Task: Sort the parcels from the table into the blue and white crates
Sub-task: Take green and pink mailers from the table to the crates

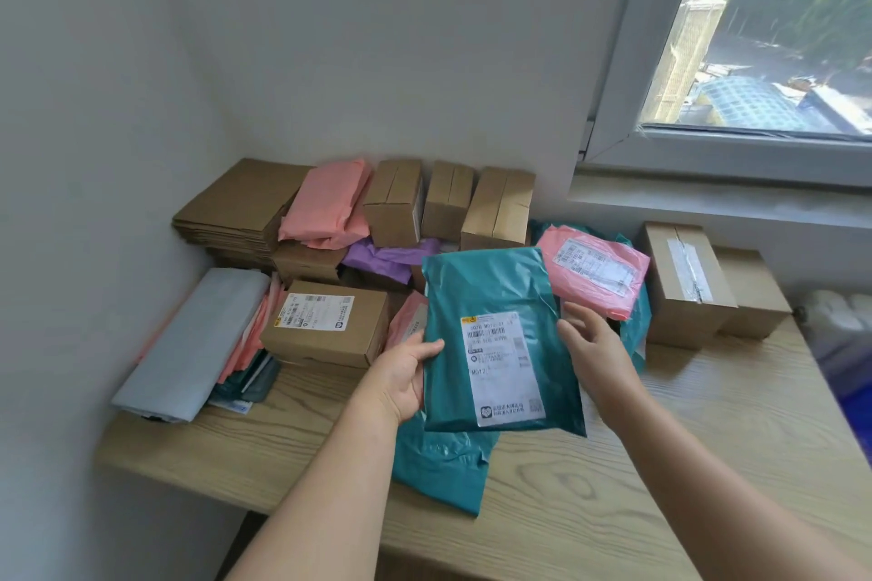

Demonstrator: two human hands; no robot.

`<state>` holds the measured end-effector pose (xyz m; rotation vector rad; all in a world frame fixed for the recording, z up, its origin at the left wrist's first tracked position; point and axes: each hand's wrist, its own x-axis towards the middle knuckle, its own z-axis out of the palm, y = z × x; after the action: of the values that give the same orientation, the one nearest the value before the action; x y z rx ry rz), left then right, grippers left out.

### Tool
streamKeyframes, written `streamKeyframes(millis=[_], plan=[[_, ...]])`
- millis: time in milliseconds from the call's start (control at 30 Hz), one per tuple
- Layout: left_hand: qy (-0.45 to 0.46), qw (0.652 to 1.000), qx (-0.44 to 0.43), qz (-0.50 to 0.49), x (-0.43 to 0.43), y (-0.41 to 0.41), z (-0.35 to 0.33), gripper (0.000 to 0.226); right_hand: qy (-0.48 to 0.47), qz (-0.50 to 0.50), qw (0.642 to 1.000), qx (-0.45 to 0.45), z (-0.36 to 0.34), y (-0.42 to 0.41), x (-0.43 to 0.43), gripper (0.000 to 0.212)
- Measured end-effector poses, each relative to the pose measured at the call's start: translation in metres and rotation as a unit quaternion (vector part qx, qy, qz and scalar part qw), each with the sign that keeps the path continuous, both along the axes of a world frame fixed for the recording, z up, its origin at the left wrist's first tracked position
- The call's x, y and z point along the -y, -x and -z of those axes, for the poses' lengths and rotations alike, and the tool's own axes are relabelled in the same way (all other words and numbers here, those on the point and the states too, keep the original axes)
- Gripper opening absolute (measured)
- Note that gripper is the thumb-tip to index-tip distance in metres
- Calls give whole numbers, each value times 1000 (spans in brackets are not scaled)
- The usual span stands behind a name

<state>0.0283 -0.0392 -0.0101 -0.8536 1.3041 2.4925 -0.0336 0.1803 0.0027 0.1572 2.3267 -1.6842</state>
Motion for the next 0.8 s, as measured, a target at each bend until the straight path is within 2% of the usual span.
streamKeyframes(millis=[67,167,233,367,633,700,800], plan=[[1,1000,-10,-15,-3,0,0,34,24,-9,998,63,-1,-5,1,47],[-4,1000,-27,-12,-9,-2,-1,36,61,-26,991,118,-2,-13,3,27],[-7,999,-32,-11,-12,-2,-1,36,71,-16,990,117,-3,-16,2,12],[-13,999,-36,-4,-17,-3,2,37,107,11,987,117,-3,-18,-3,14],[-6,1000,-22,16,-27,1,7,32,97,36,986,127,7,-21,-14,14],[23,999,-6,32,-33,2,9,29,87,44,988,122,12,-23,-20,15],[148,982,52,106,-46,0,16,21,40,56,991,117,21,-28,-34,17]])
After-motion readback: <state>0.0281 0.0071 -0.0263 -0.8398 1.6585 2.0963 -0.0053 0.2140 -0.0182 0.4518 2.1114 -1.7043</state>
